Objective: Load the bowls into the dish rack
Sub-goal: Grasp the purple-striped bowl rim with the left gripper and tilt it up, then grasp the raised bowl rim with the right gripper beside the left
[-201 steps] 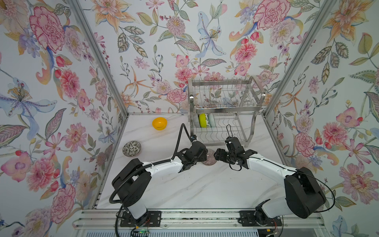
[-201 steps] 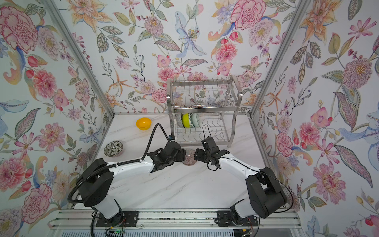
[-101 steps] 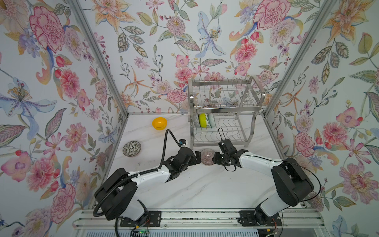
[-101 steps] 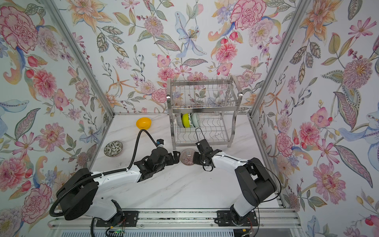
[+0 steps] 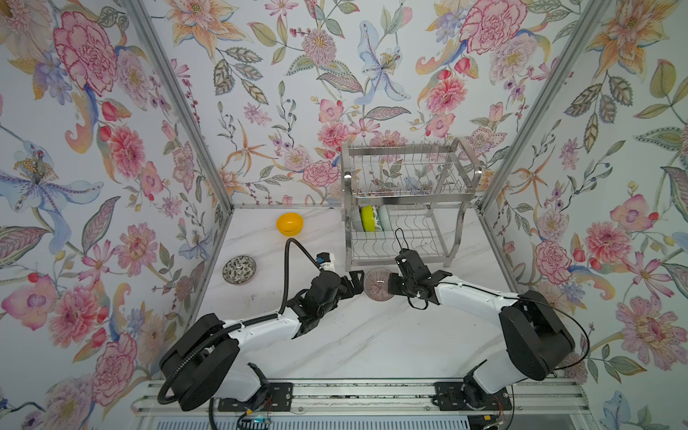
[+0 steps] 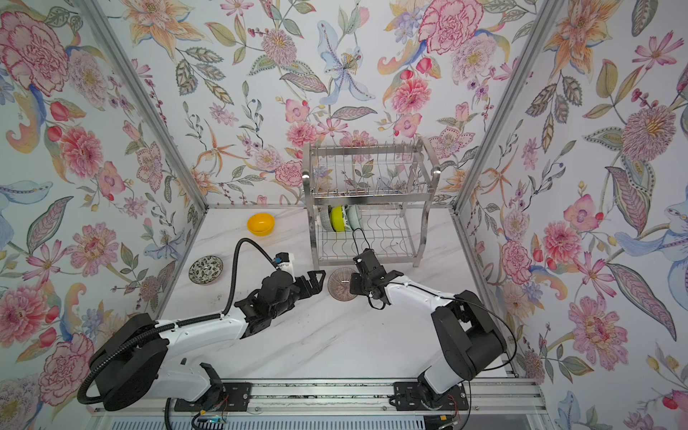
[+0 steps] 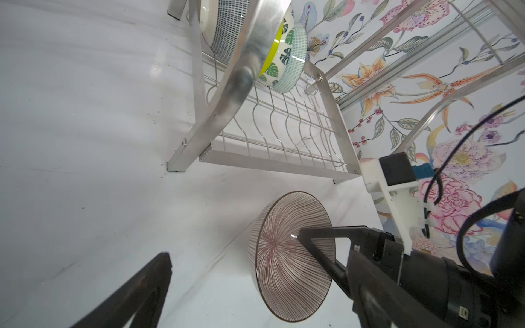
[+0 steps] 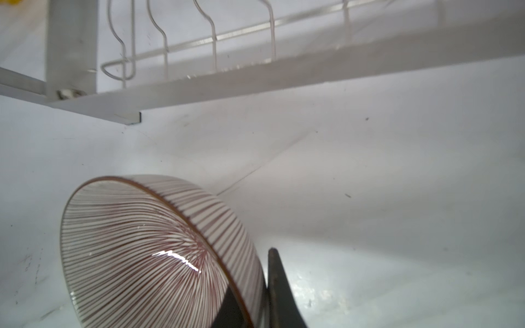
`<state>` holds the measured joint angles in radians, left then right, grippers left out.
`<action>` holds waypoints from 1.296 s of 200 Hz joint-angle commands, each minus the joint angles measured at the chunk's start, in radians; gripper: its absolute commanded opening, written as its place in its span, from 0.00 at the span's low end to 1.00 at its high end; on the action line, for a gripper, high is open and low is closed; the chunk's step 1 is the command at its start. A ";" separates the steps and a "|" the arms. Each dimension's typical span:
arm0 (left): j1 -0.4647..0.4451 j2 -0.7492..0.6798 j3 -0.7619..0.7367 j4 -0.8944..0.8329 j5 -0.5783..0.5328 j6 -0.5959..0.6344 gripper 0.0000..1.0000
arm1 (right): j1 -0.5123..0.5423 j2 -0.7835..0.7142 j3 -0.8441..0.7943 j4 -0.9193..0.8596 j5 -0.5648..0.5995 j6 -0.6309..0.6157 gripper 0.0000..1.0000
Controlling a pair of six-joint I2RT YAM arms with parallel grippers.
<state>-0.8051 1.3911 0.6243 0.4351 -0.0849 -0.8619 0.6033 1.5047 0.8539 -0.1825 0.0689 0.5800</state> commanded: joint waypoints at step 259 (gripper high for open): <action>-0.068 0.049 0.077 0.137 -0.033 0.091 0.18 | 0.210 -0.289 -0.101 0.448 0.299 -0.160 0.00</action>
<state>-0.8654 1.4586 0.7040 0.5785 -0.0864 -0.7944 0.7994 1.2110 0.7513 0.1543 0.3717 0.4072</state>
